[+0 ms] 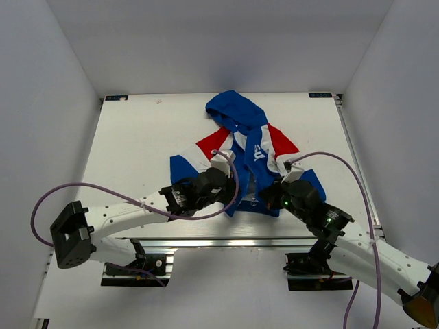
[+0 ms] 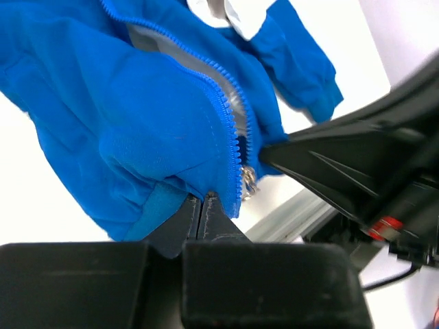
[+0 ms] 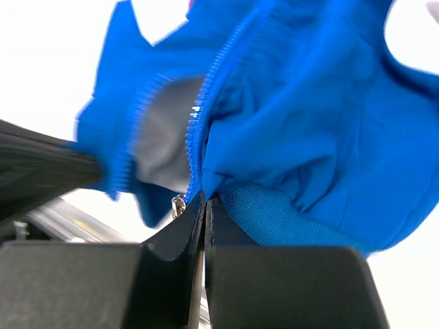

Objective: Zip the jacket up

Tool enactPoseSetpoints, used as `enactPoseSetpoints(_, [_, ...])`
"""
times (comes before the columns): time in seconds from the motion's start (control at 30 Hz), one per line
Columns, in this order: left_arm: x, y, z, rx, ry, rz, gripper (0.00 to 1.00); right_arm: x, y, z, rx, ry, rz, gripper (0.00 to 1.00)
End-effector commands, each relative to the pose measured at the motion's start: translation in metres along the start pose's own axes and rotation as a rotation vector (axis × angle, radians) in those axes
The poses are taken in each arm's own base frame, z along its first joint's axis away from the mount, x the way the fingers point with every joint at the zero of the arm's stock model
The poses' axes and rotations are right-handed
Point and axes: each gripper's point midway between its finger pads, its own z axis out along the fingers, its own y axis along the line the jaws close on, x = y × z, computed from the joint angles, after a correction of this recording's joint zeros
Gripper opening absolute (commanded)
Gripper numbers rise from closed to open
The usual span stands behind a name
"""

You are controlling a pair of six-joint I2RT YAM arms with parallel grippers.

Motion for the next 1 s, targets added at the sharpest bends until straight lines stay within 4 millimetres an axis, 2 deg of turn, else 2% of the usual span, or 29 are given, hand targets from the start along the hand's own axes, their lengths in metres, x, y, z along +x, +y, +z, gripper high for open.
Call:
enactPoseSetpoints(0.0, [-0.037, -0.012, -0.006, 0.054, -0.170, -0.113, 0.00, -0.043, 0.036, -0.006, -0.153, -0.164, 0.034, 0.00])
enactPoseSetpoints(0.03, [-0.045, -0.015, -0.007, 0.065, -0.207, -0.159, 0.00, -0.044, 0.038, -0.007, -0.163, -0.165, 0.034, 0.00])
enactPoseSetpoints(0.1, [-0.046, -0.013, -0.006, 0.059, -0.222, -0.198, 0.00, -0.051, 0.045, -0.007, -0.194, -0.191, 0.042, 0.00])
enactPoseSetpoints(0.47, [-0.072, -0.002, -0.015, 0.011, -0.356, -0.241, 0.00, -0.048, 0.045, -0.001, -0.180, -0.171, 0.066, 0.00])
enactPoseSetpoints(0.67, [-0.071, 0.005, -0.011, -0.043, -0.355, -0.220, 0.00, -0.056, 0.048, -0.001, -0.182, -0.195, 0.082, 0.00])
enactPoseSetpoints(0.97, [-0.069, 0.006, -0.005, -0.139, -0.346, -0.191, 0.00, -0.069, 0.041, 0.009, -0.090, -0.209, 0.070, 0.00])
